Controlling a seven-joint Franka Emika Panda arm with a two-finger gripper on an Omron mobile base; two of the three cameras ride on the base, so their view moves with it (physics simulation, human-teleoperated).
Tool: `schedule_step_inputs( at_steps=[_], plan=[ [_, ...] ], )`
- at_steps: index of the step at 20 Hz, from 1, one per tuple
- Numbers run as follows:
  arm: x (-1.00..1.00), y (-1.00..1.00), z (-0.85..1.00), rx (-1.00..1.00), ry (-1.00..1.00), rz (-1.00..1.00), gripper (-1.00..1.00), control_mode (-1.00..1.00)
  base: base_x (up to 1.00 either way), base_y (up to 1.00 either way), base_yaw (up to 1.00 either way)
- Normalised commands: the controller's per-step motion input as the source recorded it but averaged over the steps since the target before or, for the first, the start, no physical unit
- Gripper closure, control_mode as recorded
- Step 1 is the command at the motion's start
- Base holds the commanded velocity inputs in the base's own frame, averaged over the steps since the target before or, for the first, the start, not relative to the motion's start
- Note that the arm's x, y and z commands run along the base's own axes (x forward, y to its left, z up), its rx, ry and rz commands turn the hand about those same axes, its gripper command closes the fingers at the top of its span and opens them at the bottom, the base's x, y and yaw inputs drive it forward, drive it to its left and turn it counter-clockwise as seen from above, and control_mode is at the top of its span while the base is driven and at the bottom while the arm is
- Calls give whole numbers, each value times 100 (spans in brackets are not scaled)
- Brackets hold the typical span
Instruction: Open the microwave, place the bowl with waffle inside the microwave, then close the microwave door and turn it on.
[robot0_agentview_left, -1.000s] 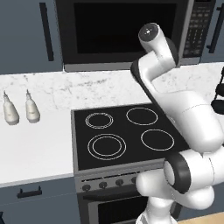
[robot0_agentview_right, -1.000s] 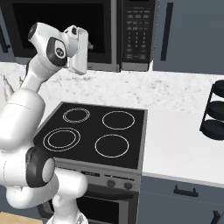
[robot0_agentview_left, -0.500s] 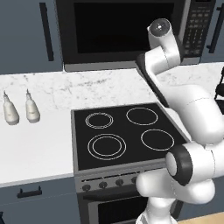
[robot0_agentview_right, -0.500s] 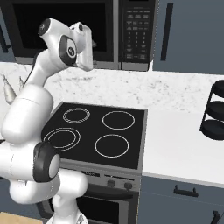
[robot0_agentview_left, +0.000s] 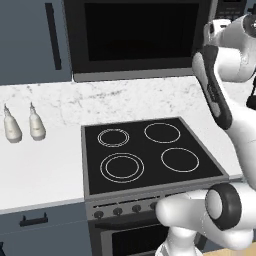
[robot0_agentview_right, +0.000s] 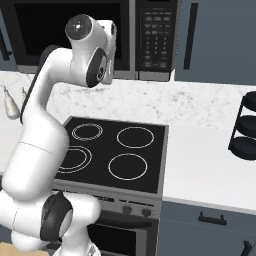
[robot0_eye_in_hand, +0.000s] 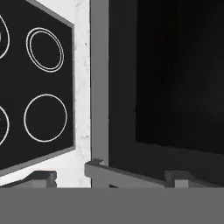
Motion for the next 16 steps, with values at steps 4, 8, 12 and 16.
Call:
schedule_step_inputs(
  at_steps=[4,8,12,16],
  plan=[
    [-53,-91,-13,36,-20,41,-100,-100,0,0,0],
    [2,-68,-26,8,-18,31,-100,-100,0,0,0],
    [27,-14,-1,0,-15,7,100,-100,0,0,0],
    [52,14,-12,-1,-10,-2,100,-100,0,0,0]
  ],
)
